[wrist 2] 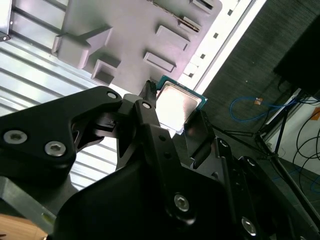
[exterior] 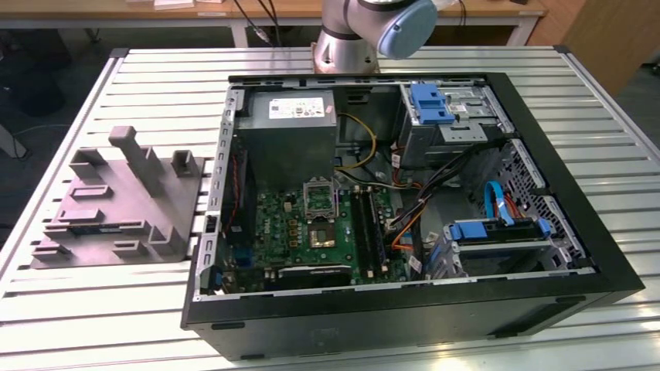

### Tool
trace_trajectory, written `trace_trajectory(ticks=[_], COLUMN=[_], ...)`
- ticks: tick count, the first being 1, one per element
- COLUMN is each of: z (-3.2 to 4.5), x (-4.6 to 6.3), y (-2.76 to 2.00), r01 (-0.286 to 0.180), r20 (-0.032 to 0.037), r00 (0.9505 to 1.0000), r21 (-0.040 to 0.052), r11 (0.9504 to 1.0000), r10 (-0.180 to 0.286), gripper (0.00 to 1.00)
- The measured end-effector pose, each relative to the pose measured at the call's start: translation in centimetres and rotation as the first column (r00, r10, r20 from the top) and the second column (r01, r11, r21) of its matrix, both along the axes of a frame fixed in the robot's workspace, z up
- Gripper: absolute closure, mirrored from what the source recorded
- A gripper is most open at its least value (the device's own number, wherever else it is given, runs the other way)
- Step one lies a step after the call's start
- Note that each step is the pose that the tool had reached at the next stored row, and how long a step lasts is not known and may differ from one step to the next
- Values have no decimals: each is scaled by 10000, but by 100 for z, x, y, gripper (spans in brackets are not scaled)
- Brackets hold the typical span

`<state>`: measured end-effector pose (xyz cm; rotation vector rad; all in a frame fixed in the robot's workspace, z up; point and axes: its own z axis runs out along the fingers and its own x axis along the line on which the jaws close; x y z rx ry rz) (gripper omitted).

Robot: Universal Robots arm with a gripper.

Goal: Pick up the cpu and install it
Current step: 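Pick up the cpu and move it towards the insertion slot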

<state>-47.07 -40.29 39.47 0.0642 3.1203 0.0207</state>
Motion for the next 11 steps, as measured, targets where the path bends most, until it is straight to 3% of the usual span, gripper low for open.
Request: trace_trajectory(ticks=[11], z=[0], x=[35], y=[0], r01=[0], r20=[0], r00=[10000], r21=[0], r11=[10000], r10=[0], gripper=[53])
